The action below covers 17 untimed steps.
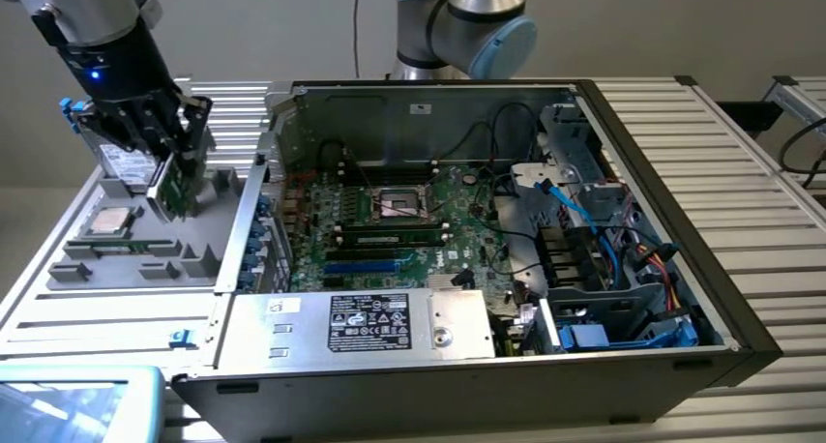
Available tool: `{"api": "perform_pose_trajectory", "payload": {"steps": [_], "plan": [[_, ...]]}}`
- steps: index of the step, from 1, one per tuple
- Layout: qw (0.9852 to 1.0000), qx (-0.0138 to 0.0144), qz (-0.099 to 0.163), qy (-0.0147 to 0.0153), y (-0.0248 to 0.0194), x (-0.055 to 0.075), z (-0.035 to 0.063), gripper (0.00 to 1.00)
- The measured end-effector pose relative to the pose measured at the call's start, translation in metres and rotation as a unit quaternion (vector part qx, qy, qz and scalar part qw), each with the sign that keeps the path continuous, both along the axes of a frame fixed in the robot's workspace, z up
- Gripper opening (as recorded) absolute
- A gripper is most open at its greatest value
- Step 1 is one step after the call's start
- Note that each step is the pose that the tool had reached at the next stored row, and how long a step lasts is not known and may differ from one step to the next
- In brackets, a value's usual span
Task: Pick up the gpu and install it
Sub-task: 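Pick up the gpu and move the gpu toward the slot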
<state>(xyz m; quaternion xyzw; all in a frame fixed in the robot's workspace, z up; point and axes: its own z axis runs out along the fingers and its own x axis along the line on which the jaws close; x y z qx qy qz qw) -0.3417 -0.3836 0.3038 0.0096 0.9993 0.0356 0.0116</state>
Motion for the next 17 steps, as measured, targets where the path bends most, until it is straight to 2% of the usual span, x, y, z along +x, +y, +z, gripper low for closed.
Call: {"api": "perform_pose_trajectory", "payload": {"steps": [10,17], "plan": [[1.0000,0.0000,-0.008,0.0000,-0.0016,0.002,0.0362,0.28],[1.0000,0.0000,-0.009,0.0000,-0.0035,0.008,0.0682,0.28]]}}
